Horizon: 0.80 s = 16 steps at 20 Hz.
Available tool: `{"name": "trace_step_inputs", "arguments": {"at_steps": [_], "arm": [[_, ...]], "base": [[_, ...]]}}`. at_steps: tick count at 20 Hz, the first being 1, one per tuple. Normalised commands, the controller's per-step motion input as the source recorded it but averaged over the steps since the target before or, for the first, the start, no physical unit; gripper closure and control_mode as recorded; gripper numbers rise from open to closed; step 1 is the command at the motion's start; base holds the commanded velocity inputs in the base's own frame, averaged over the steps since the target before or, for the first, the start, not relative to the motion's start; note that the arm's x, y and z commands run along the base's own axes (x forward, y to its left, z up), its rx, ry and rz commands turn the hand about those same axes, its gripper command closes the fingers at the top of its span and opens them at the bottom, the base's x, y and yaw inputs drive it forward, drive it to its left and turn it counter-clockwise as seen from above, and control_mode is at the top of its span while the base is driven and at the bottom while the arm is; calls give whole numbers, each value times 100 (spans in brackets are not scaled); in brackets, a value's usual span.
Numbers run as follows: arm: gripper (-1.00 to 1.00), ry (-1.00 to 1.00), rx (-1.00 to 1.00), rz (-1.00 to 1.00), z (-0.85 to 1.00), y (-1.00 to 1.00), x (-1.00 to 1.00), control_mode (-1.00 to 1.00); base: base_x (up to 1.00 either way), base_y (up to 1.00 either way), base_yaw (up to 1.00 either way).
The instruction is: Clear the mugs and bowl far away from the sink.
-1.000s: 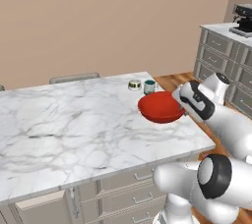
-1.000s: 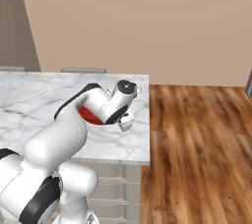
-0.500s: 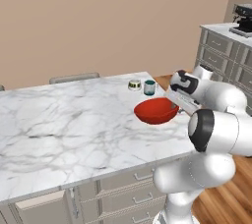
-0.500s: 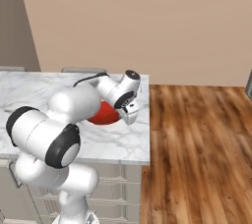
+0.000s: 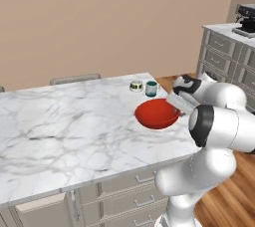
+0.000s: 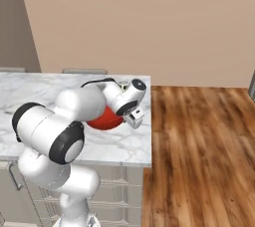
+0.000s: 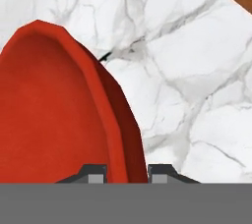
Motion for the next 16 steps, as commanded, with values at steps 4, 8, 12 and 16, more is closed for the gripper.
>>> {"name": "trace_step_inputs", "arguments": {"at_steps": [4,8,12,16], "arm": [[100,0,0,1,-14,1,44,-100],[100,0,0,-5,-17,0,61,-100],[100,0,1,-15,-32,0,63,-100],[100,0,0,-14,-35,0,40,-100]], "base": [[0,0,0],[0,0,0],[0,0,0],[0,0,0]]}}
